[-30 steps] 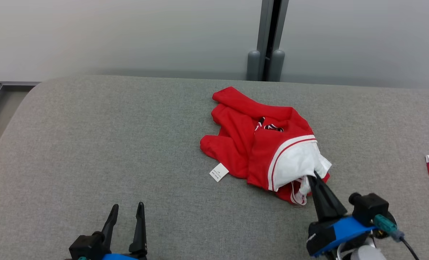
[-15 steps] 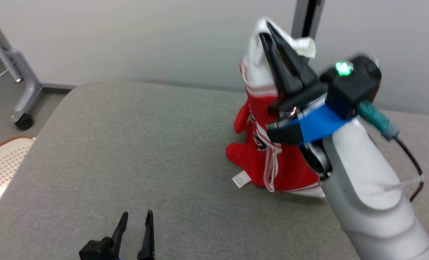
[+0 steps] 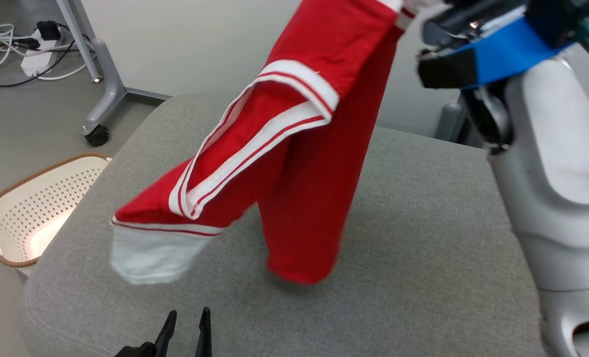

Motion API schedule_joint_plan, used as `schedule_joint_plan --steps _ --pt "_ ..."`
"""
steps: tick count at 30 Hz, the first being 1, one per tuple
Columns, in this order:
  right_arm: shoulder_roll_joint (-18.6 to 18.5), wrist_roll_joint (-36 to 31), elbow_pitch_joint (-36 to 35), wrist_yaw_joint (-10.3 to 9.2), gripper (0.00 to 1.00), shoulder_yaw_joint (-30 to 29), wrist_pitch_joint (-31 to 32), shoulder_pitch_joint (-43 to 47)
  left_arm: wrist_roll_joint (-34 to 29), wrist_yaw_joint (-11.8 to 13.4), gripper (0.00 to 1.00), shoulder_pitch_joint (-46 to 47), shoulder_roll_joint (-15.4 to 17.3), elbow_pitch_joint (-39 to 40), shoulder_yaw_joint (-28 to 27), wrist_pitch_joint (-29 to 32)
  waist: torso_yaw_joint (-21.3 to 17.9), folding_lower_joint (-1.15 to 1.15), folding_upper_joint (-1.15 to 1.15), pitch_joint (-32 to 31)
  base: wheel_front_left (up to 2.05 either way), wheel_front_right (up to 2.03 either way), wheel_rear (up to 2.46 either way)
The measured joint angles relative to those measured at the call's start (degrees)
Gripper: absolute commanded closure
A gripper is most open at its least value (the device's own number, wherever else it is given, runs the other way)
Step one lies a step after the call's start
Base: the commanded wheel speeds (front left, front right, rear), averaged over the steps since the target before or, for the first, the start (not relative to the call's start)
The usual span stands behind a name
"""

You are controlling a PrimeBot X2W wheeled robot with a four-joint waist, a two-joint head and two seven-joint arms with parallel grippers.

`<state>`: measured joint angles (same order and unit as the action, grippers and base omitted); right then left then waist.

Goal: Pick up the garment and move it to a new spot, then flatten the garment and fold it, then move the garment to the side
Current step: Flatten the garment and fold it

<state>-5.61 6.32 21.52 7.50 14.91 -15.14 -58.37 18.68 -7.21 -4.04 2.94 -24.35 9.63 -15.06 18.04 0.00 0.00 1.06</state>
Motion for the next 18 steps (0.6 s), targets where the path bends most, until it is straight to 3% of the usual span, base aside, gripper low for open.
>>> schedule_joint_plan --steps 7,8,9,10,14,18 --pt "-10.67 -2.42 7.23 0.02 1.0 -7.1 0.01 11.4 -0.31 0.0 0.0 -0.12 -0.01 0.34 -0.16 0.0 -1.98 0.0 0.0 1.92 0.0 0.0 0.0" --pt "-12.52 -3.32 9.79 0.01 0.95 -9.49 0.01 12.54 -0.6 0.0 0.0 0.2 -0.02 0.34 -0.01 0.0 -2.26 0.0 0.0 2.16 0.0 0.0 0.0" --pt "-14.17 -4.59 13.11 0.0 0.53 -11.76 0.0 13.74 -0.66 0.0 0.0 0.64 0.0 0.32 0.1 0.0 -2.53 0.0 0.0 2.33 0.0 0.0 0.0" --pt "-15.43 -5.76 17.18 0.0 0.0 -14.43 0.26 14.91 -0.85 0.0 0.0 1.01 -0.02 0.37 0.25 0.0 -2.8 0.0 0.0 2.48 0.0 0.0 0.0" --pt "-16.78 -9.04 25.91 -0.01 0.0 -22.52 0.36 17.61 -1.13 0.0 0.0 1.86 -0.02 0.48 0.53 0.0 -3.83 0.01 0.0 3.12 0.0 0.0 0.0" --pt "-13.18 -11.31 27.49 -0.01 0.0 -25.13 0.2 18.64 -1.14 -0.01 0.0 2.07 -0.03 0.52 0.51 0.0 -5.19 0.0 0.0 3.55 0.0 0.0 0.0"
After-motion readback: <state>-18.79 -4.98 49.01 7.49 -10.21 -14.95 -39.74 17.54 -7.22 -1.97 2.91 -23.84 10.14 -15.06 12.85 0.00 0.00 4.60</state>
